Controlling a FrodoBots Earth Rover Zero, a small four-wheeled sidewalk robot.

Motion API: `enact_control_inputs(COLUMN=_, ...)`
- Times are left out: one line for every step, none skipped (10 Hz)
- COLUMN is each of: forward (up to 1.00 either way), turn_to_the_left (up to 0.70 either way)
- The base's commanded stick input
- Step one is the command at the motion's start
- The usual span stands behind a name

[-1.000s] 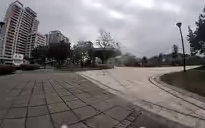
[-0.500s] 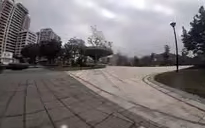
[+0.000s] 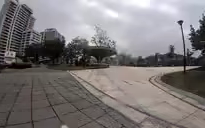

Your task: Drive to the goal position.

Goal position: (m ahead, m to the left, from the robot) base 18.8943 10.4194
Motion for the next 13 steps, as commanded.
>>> enact_control_inputs(forward=0.70, turn_to_the_left=0.35)
enact_control_inputs(forward=0.70, turn_to_the_left=0.35)
enact_control_inputs(forward=0.70, turn_to_the_left=0.35)
enact_control_inputs(forward=0.70, turn_to_the_left=0.35)
enact_control_inputs(forward=0.70, turn_to_the_left=0.26)
enact_control_inputs(forward=0.70, turn_to_the_left=0.06)
enact_control_inputs(forward=0.70, turn_to_the_left=0.00)
enact_control_inputs(forward=0.70, turn_to_the_left=0.00)
enact_control_inputs(forward=0.70, turn_to_the_left=0.00)
enact_control_inputs(forward=0.70, turn_to_the_left=0.00)
enact_control_inputs(forward=0.70, turn_to_the_left=0.00)
enact_control_inputs(forward=0.70, turn_to_the_left=0.00)
enact_control_inputs(forward=0.70, turn_to_the_left=0.00)
